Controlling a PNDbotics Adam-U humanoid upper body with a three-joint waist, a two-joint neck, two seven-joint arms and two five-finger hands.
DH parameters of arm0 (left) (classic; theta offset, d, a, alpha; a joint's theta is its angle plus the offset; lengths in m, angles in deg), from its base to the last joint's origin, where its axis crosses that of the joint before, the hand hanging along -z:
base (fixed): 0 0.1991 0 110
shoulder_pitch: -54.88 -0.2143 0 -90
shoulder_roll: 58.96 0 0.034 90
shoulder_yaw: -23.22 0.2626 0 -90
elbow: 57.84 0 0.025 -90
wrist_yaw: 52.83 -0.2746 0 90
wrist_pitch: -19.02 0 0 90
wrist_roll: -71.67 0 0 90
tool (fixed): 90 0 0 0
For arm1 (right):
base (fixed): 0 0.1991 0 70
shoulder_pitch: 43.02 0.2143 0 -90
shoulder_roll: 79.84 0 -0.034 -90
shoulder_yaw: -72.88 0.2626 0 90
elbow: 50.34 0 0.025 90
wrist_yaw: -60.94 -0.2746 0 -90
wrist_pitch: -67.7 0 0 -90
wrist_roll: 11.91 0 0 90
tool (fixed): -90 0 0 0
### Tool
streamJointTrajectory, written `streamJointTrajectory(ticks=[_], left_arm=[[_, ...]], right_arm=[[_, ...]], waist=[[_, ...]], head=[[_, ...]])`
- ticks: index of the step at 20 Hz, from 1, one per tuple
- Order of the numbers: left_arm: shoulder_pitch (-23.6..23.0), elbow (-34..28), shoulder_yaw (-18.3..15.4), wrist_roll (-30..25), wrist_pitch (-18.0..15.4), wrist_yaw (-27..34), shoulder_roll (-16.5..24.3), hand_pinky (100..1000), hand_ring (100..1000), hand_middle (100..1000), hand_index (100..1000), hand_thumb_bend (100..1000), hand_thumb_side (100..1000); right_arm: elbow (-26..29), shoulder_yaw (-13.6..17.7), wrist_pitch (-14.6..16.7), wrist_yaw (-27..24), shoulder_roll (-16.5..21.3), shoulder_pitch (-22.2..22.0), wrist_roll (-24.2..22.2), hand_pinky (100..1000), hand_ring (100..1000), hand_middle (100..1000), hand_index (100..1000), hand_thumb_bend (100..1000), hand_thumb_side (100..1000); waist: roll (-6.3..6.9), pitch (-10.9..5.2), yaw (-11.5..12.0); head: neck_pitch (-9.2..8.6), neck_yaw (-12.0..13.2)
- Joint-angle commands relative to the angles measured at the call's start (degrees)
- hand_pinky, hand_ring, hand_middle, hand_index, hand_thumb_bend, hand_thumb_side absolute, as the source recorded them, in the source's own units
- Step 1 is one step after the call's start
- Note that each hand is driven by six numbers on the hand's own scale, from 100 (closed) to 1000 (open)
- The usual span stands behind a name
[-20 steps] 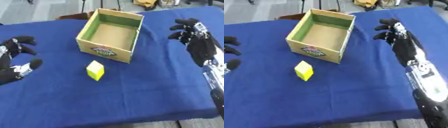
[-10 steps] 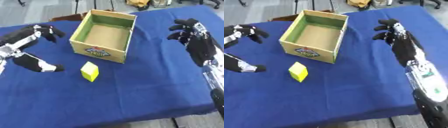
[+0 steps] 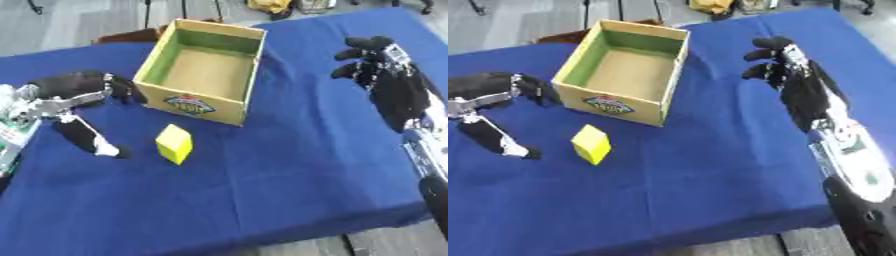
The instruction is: Pick up objects on the table and place them in the box.
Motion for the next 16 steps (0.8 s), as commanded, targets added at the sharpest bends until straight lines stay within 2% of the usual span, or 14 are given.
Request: streamJointTrajectory(ticks=[1, 11, 12, 16], left_arm=[[1.7, 1.4, -0.1, 1.0, -1.7, -2.6, -0.7, 711, 693, 737, 853, 642, 307], [3.0, 7.7, -0.7, 5.1, -6.4, -9.6, -5.4, 715, 696, 732, 848, 619, 283], [3.2, 8.1, -0.8, 5.8, -6.7, -10.1, -5.8, 717, 697, 733, 848, 599, 286], [3.9, 9.3, -1.4, 8.6, -7.5, -12.6, -7.0, 719, 700, 733, 848, 612, 266]], right_arm=[[0.5, 0.0, 0.1, -0.3, 1.0, 0.8, -0.3, 826, 622, 689, 858, 100, 895], [0.6, -0.3, 0.1, -0.2, 1.0, 1.4, -0.7, 826, 622, 689, 858, 100, 897], [0.6, -0.3, 0.1, -0.2, 1.0, 1.4, -0.7, 826, 622, 689, 858, 100, 896], [0.6, -0.6, 0.0, -0.2, 0.9, 1.6, -1.0, 826, 622, 689, 858, 100, 898]], waist=[[-0.19, -0.73, -0.2], [-0.15, -0.26, -1.3], [-0.12, -0.22, -1.4], [-0.04, -0.06, -1.8]], head=[[0.24, -0.1], [-0.08, 0.3], [-0.1, 0.3], [-0.23, 0.3]])
